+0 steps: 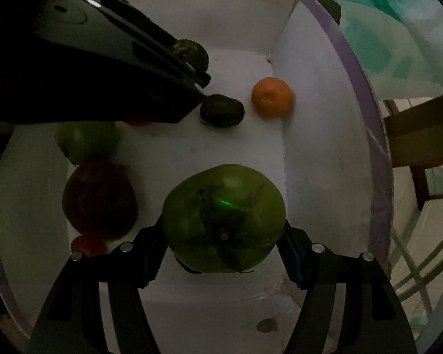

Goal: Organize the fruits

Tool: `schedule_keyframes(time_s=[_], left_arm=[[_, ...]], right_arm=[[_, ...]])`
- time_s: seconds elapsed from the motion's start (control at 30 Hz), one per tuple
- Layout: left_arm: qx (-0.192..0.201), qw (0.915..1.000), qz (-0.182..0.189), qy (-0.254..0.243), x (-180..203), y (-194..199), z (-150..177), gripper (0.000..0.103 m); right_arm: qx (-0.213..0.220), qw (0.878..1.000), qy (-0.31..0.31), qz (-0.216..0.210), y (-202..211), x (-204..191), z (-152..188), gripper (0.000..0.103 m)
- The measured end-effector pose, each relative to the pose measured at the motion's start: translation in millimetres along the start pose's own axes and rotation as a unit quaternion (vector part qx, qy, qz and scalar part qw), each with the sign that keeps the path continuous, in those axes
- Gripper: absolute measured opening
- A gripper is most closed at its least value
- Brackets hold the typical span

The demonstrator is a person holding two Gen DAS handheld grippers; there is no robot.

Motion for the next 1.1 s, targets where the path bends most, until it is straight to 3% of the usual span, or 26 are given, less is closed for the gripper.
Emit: schedule_keyframes(time_s=[0.2,0.33,0.4,0.57,0.67,0.73,0.87,0.93,1.1], left_arm=[[-0.006,1.0,-0.004,-0.003,1,-2,3,0.045],[-0.004,1.0,-0.007,0.001,0,-1,1,0.054],[0.0,0.9999,-0.007,0.007,1,1,2,0.066],[0.026,0.9995,0.004,0.018,-2,17,-1,0.077],[0.054,0.9978,0.031,0.023,1,33,-1,0.084],[0.069,0.9967,0.035,0.022,5,47,3,0.102],[0.149,0.9885,0.01,0.024,5,91,4,0.102],[0.186,0.9823,0.005,0.025,9,119,7,0.102],[0.238,0.97,-0.008,0.048,17,176,16,0.102]], right_arm=[[-0.002,1.0,-0.007,-0.006,-10,14,-3,0.066],[0.004,1.0,-0.012,-0.008,-9,17,-1,0.067],[0.02,1.0,-0.014,0.003,-2,21,-3,0.073],[0.044,0.999,-0.023,0.007,19,30,4,0.08],[0.057,0.998,-0.028,0.012,34,36,13,0.082],[0.065,0.998,-0.024,0.013,45,37,18,0.085],[0.083,0.996,0.003,0.014,70,30,38,0.087],[0.088,0.996,0.009,0.034,80,25,40,0.087],[0.124,0.99,-0.009,0.066,113,27,50,0.087]])
Point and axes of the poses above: each gripper's, at about its wrist camera, not at the fingertips, and y roughly against the way its jaws point, x to its right, z to its underside, the point moved 8 cm from there along -y, roughly the way its jaws point, and after that the axes turned 14 degrees about y, right-handed, at the moved point
